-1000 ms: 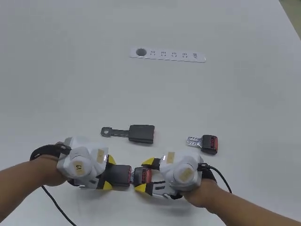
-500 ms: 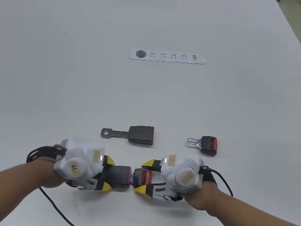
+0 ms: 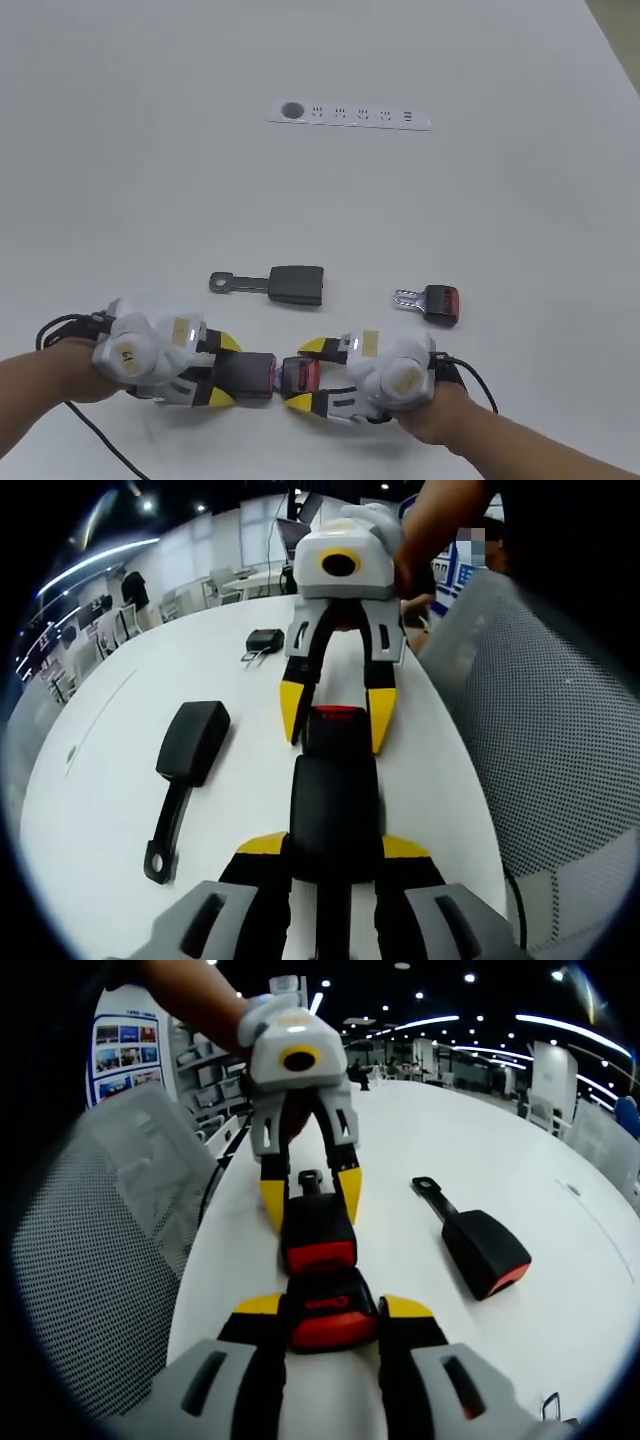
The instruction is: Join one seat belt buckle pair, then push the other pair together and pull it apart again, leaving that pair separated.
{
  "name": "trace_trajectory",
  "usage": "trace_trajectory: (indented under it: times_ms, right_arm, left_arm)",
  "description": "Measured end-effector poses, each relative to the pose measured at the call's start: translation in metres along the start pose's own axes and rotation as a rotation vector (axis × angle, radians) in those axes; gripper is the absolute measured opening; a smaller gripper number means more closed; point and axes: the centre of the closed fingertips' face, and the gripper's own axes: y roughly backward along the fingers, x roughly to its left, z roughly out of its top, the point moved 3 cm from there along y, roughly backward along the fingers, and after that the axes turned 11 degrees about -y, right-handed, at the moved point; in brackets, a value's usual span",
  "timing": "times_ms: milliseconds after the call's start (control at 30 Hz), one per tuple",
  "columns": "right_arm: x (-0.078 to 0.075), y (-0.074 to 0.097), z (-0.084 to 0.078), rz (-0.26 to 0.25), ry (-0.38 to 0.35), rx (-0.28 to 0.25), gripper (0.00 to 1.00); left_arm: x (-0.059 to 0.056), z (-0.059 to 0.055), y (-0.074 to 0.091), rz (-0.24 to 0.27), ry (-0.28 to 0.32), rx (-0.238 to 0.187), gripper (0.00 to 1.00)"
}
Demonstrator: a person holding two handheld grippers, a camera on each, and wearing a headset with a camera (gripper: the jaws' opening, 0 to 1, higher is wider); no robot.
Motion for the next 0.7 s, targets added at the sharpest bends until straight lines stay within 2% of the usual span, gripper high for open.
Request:
trace_trajectory:
  times_ms: [200, 700]
  right_arm:
    - [-0.0020, -0.0003, 0.0003, -0.010, -0.001, -0.010, 0.35]
    - [-0.0018, 0.0000, 0.0001, -0.013, -0.014, -0.026, 0.35]
  left_arm:
    - [0.0009, -0.0005, -0.0001, 0.003, 0.003, -0.029, 0.33]
    - [0.0010, -0.0013, 0.0000, 0.003, 0.003, -0.051, 0.32]
